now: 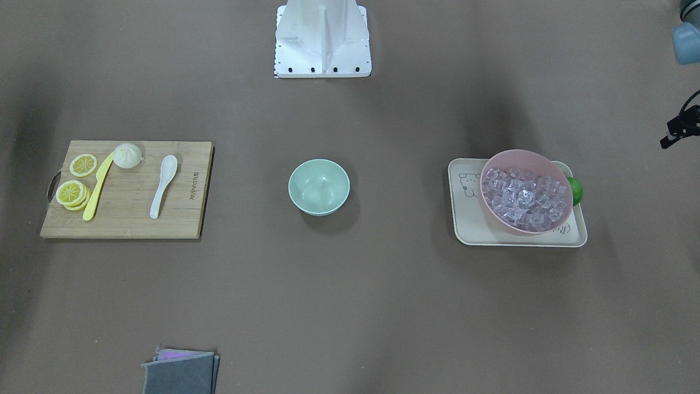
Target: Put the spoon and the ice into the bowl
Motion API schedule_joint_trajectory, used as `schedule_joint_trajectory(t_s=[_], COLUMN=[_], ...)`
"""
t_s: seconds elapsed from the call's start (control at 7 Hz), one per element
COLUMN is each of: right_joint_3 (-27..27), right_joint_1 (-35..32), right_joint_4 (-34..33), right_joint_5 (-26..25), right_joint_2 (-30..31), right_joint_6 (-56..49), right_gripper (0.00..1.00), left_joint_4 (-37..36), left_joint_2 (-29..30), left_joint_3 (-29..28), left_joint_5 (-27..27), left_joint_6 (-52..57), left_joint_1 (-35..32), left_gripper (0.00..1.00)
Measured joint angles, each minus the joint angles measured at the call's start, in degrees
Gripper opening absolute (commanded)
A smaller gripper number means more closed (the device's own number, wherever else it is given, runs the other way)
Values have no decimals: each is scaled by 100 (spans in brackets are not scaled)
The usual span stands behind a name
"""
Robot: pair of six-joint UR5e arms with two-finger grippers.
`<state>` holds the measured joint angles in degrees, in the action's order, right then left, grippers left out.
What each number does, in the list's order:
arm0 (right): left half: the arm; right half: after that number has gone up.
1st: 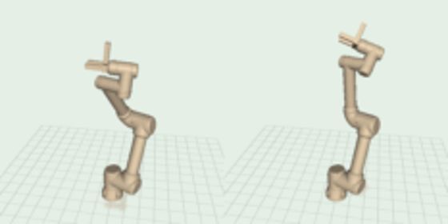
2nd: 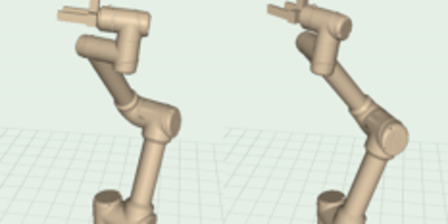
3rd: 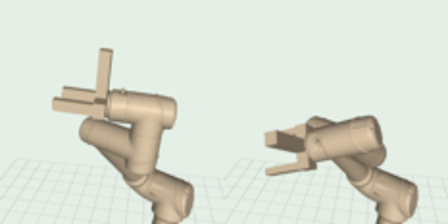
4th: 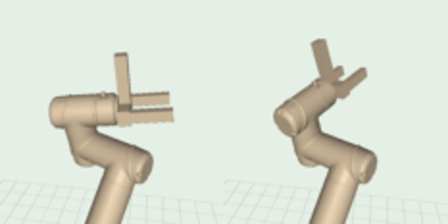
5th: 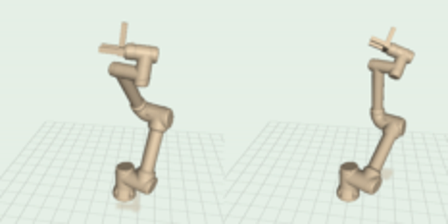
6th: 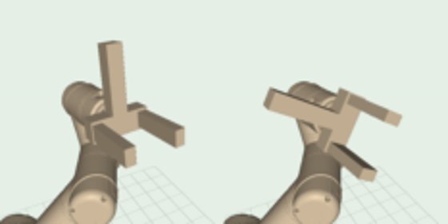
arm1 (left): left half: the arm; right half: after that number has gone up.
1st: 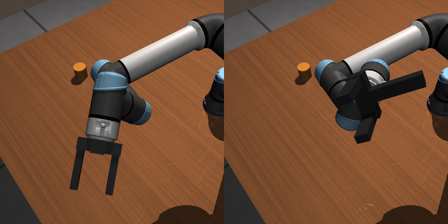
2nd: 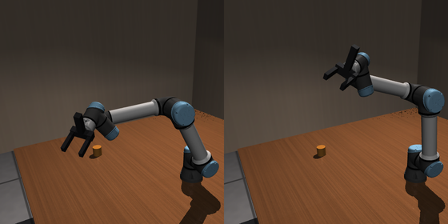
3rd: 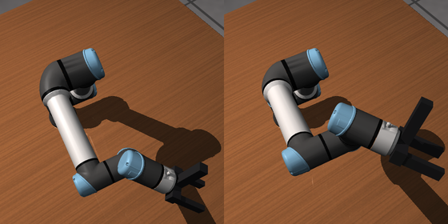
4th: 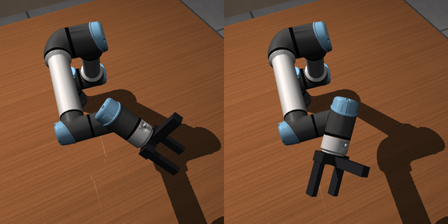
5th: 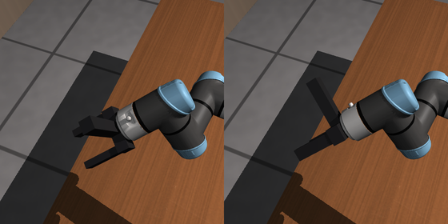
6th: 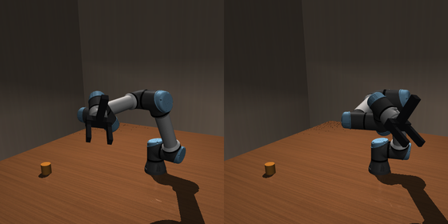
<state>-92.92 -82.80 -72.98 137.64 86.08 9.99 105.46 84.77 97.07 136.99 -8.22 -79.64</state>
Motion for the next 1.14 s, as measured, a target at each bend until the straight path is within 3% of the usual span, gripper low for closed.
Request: schedule_joint_trajectory(t_s=[0.71,1.14], right_joint_3=[-50,-67], right_joint_1=[247,634], right_joint_4=[147,848], right_joint_5=[-91,-279], right_joint_2=[-36,108], right_joint_6=[506,546], right_gripper=[100,100], left_joint_4=[521,645], left_joint_2=[-81,-90], left_joint_3=[43,60], left_joint_5=[-10,1], left_joint_6=[-15,-17], left_joint_1=[-2,-7], left_gripper=[99,97])
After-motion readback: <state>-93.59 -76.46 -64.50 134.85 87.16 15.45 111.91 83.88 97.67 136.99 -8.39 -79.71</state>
